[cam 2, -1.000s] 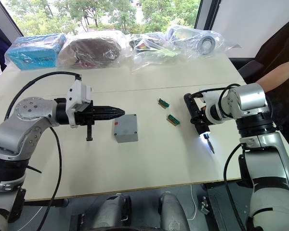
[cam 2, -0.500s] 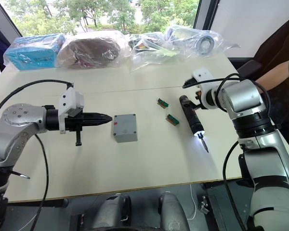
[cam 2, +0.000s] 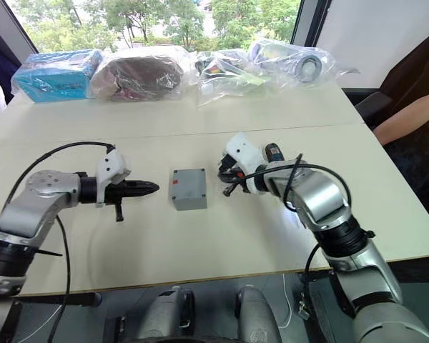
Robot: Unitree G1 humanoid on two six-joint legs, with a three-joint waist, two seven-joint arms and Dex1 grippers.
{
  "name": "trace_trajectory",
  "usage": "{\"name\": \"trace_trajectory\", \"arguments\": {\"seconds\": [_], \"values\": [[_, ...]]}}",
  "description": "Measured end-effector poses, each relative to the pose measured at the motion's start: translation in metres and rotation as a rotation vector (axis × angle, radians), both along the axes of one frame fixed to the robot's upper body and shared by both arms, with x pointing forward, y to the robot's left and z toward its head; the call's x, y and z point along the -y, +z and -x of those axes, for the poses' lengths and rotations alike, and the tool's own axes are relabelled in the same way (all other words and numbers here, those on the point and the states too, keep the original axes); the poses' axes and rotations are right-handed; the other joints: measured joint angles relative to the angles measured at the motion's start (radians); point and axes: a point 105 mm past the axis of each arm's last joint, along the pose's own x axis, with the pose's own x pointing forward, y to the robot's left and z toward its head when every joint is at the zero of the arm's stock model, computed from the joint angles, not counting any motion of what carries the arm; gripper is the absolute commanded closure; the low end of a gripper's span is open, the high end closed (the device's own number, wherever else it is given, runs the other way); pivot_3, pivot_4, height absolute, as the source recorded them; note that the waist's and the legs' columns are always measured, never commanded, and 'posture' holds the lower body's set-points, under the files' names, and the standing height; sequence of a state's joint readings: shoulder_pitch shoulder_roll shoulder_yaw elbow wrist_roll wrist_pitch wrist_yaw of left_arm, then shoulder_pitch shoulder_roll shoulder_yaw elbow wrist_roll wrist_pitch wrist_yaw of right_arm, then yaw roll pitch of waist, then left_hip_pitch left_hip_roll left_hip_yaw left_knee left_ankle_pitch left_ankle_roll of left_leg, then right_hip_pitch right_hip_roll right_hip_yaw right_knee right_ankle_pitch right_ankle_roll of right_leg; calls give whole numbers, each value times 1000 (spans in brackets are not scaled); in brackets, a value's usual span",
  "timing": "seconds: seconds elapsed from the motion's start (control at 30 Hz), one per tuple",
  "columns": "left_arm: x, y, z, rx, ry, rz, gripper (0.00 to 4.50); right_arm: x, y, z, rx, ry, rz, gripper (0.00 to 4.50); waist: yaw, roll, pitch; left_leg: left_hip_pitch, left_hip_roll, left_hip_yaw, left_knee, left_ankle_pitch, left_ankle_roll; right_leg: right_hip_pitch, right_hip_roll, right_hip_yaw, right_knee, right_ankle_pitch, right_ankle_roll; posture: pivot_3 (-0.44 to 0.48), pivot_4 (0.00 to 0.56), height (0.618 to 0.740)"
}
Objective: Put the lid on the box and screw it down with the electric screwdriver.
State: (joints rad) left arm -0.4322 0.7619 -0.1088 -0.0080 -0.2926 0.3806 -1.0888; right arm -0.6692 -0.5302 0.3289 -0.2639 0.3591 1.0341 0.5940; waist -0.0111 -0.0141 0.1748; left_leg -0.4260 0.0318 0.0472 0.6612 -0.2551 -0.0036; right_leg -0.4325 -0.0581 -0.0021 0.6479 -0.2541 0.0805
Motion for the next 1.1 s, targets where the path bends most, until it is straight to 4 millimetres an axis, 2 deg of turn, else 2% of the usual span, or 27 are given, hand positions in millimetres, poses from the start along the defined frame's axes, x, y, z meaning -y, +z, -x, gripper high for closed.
{"name": "trace_trajectory", "arguments": {"seconds": [0.13, 0.37, 0.6, 0.8, 0.9, 1.0, 1.1], "values": [[10, -7, -8, 10, -17, -5, 4500, -13, -15, 3, -13, 31, 24, 4474, -1, 0, 0, 0, 0, 0, 0, 0, 0, 0, 1, 0, 0, 0, 0, 0, 150, 740], [21, -8, -28, 28, -16, -9, 4500, -23, -27, 15, -63, 114, 51, 4474, 1, 0, 0, 0, 0, -1, 1, 0, 0, 0, 1, -1, 1, 0, 0, 0, 150, 740], [40, -7, -45, 66, -74, -20, 4500, -36, -22, 35, -97, 233, 42, 4474, -1, -1, 0, 0, 0, -1, 2, 0, 0, 1, 1, -1, 1, 0, 1, 0, 150, 740], [27, -17, -48, 60, -83, -87, 4500, -16, -16, 28, -53, 204, 113, 4474, -1, -1, 0, 0, 0, -1, 2, 0, 0, 0, 1, -1, 2, 0, 1, 0, 150, 740], [8, -16, -44, 58, -91, -150, 4500, -4, -7, 17, 10, 173, 150, 4474, -4, -1, 0, 0, 0, -1, 2, 0, 0, 0, 1, -1, 2, 0, 1, 0, 150, 740], [-7, -21, -32, 36, -107, -185, 4500, 8, 9, -1, 108, 119, 159, 4474, -4, -1, 0, 0, 1, -1, 2, 0, 0, 0, 1, -1, 2, 0, 1, 0, 150, 740], [-8, -29, -13, -11, -153, -191, 4500, 9, 10, -15, 146, 93, 156, 4474, -3, 0, 0, 0, 1, -1, 2, 0, 0, 0, 1, -1, 2, 0, 1, 0, 150, 740]]}}
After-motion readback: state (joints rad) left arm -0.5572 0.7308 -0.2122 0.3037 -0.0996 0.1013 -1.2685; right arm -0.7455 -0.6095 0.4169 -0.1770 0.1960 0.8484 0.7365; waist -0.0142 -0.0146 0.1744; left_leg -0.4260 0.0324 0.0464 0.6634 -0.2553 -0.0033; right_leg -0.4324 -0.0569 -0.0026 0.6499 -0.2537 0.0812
